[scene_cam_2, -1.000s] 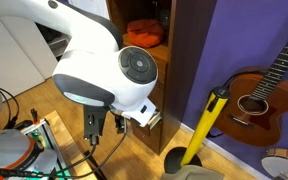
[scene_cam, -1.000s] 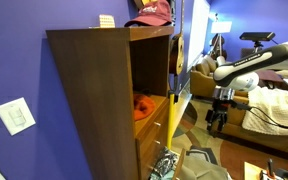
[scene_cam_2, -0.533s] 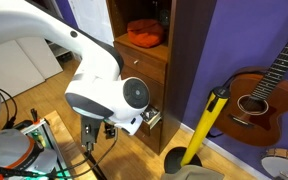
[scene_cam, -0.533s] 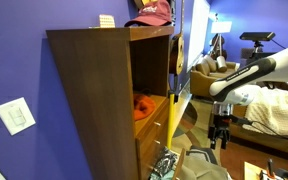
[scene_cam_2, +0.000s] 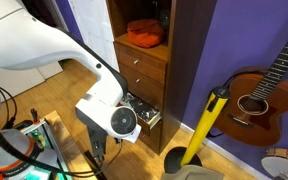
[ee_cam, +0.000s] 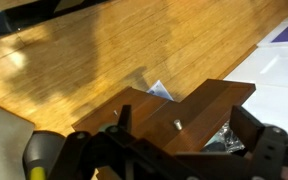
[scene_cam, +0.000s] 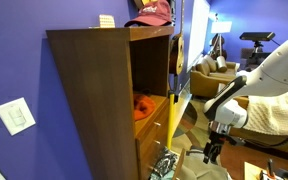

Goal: Close all the drawer one by one from top to bottom

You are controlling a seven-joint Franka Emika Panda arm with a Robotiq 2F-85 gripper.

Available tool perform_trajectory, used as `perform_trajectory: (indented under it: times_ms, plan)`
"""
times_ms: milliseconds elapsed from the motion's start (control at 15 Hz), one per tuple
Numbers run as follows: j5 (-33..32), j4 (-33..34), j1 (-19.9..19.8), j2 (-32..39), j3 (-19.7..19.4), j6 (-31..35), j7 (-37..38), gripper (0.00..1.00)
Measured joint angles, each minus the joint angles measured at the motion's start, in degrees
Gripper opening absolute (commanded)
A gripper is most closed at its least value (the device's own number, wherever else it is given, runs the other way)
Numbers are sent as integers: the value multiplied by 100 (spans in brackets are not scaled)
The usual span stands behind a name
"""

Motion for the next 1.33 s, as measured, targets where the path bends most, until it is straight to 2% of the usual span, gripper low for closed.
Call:
perform_trajectory:
  times_ms: [200, 467, 800, 1067, 1333]
  plan:
    - [936, 77, 3, 474, 349, 308, -959, 100]
    - [1842, 370, 6, 1112, 751, 782, -1887, 100]
    - [3079, 808, 8, 1751, 998, 1568, -2812, 100]
    - [4100, 1116, 0, 2088, 1103, 1961, -3316, 100]
    - [4926, 1376, -6, 2348, 1170, 1973, -3501, 100]
